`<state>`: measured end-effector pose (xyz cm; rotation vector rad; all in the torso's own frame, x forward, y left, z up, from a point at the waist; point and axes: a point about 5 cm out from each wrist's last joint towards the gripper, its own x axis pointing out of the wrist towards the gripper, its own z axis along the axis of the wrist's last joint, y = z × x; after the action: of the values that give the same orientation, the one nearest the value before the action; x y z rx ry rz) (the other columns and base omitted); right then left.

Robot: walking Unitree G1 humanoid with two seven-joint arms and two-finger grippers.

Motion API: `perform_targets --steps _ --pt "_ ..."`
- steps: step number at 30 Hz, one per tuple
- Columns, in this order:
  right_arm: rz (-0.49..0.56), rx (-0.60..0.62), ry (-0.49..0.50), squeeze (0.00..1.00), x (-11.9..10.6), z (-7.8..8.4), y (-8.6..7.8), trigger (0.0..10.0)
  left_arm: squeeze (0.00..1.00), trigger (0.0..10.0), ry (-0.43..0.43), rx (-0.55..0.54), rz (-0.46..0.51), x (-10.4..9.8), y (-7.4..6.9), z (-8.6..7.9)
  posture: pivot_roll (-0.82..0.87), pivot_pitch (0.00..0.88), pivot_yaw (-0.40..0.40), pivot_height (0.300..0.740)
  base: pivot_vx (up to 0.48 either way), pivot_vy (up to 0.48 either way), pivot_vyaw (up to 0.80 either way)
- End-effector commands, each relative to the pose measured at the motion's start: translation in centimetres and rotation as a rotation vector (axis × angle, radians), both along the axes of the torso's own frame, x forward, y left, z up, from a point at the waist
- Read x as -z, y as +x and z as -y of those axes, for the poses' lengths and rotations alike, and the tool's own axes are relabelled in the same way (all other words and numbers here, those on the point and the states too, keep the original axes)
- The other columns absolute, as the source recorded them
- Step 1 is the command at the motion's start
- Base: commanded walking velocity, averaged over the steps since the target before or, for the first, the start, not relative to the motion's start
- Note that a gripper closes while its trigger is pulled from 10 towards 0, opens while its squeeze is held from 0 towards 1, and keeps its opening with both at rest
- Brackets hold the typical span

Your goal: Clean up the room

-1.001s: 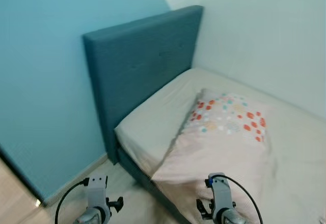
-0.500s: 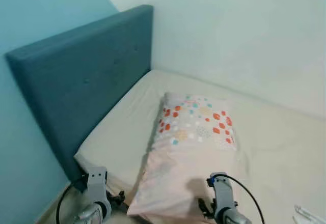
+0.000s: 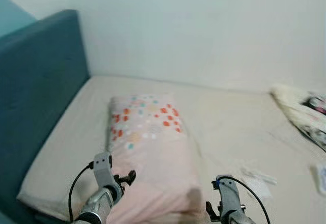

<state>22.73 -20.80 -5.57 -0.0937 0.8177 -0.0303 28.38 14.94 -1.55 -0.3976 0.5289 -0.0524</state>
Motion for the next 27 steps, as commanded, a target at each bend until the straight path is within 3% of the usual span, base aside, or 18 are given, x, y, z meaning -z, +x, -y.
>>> perform_targets --steps 1,7,8,10,13,15,21,23,24,25,27 --pt "0.001 0.026 0.011 0.00 -0.1 0.2 0.1 10.0 0.00 10.0 0.063 -0.043 0.018 -0.6 0.7 -0.7 -0.01 0.000 -0.035 0.740 0.000 0.000 -0.75" --pt "0.037 0.007 0.018 0.00 -0.4 -0.2 0.7 10.0 0.00 10.0 0.111 -0.153 0.006 -1.1 1.2 -2.4 -0.02 0.000 -0.034 0.740 0.000 0.000 -0.74" --pt "0.050 -0.009 0.011 0.00 -0.6 -0.3 0.9 10.0 0.00 10.0 0.141 -0.174 0.002 -1.2 1.3 -2.9 -0.02 0.000 -0.033 0.740 0.000 0.000 0.00" --pt "0.070 -0.031 0.021 0.00 -0.9 -0.7 1.4 10.0 0.00 10.0 0.289 -0.209 -0.013 -1.4 1.3 -4.1 -0.02 0.000 -0.033 0.740 0.000 0.000 0.00" --pt "0.094 -0.038 0.037 0.00 -1.4 -1.1 2.1 10.0 0.00 10.0 0.357 -0.268 -0.016 -1.8 1.3 -5.3 -0.03 0.000 -0.030 0.740 0.000 0.000 0.00" --pt "0.103 -0.033 0.045 0.00 -1.6 -1.1 2.4 10.0 0.00 10.0 0.352 -0.284 -0.013 -1.9 1.4 -5.5 -0.03 0.000 -0.029 0.740 0.000 0.000 0.00" --pt "0.146 -0.042 0.045 0.00 -2.6 -1.2 3.7 10.0 0.00 10.0 0.271 -0.282 -0.004 -2.1 1.8 -5.2 -0.03 0.000 -0.028 0.730 0.000 0.000 0.00" --pt "0.164 -0.034 0.044 0.00 -3.0 -1.1 4.1 10.0 0.00 10.0 0.121 -0.254 -0.007 -1.9 1.8 -4.1 -0.04 0.000 -0.025 0.720 0.000 0.000 0.00" --pt "0.164 -0.034 0.044 0.00 -3.0 -1.1 4.1 10.0 0.00 10.0 0.121 -0.254 -0.007 -1.9 1.8 -4.1 -0.04 0.000 -0.025 0.720 0.000 0.000 0.00" --pt "0.170 -0.030 0.045 0.00 -3.1 -1.1 4.2 10.0 0.00 10.0 0.065 -0.241 -0.006 -1.8 1.9 -3.6 -0.04 0.000 -0.025 0.715 0.000 0.000 0.00" --pt "0.190 -0.022 0.052 0.00 -3.4 -1.0 4.6 10.0 0.00 10.0 -0.102 -0.166 -0.010 -1.4 1.7 -1.8 -0.05 0.000 -0.026 0.705 0.000 0.000 0.00"
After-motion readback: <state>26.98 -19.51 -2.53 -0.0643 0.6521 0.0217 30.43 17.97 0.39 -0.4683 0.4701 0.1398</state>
